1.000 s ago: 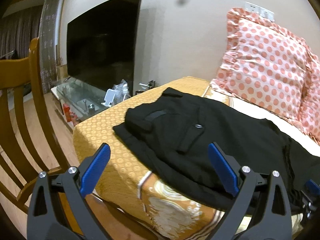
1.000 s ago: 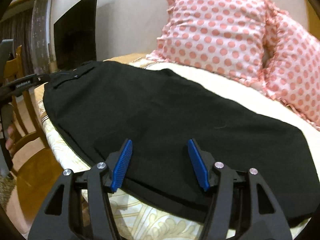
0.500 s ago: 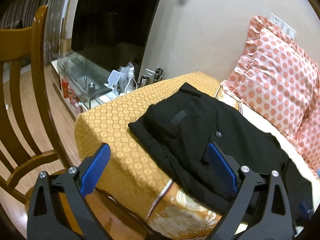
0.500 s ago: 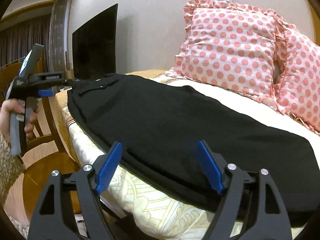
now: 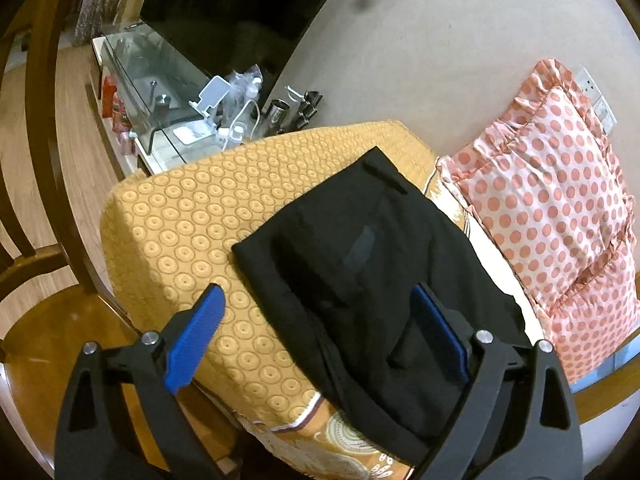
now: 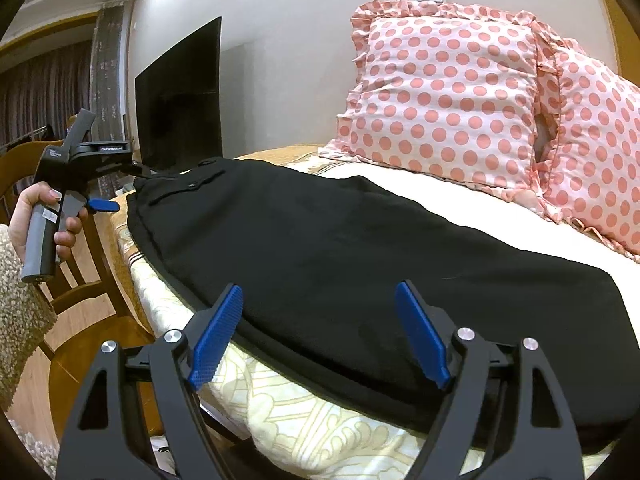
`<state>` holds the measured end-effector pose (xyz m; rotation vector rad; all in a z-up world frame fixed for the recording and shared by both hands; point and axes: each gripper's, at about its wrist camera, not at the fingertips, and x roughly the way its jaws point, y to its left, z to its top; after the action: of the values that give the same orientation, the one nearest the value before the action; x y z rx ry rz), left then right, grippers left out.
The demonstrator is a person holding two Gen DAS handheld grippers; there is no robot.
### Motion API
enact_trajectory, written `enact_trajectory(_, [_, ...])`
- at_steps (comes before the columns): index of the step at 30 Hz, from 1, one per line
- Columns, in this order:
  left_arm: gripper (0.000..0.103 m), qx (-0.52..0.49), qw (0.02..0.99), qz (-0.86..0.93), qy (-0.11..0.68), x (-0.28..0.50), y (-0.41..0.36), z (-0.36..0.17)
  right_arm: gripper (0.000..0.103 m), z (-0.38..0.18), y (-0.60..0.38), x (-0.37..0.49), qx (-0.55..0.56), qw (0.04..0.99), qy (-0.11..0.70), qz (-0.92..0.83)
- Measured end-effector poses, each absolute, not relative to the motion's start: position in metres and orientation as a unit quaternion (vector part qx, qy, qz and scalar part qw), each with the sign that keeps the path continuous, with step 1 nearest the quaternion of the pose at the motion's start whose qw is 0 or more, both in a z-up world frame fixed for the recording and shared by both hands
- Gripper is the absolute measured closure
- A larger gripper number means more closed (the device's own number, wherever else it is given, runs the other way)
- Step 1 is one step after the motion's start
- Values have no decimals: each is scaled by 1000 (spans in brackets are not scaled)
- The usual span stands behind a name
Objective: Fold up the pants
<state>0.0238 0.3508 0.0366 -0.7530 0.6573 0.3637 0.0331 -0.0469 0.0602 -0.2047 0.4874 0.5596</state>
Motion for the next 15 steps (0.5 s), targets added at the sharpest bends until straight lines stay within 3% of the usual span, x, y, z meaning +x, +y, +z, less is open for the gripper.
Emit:
enact_trajectory(8, [12, -375, 863, 109, 320, 33, 317, 38, 22, 58, -45, 34, -94, 926, 240, 277])
enact_trajectory(15, [33, -370, 883, 93, 273, 28, 305, 53, 21, 56, -47, 35, -90, 926, 241, 275])
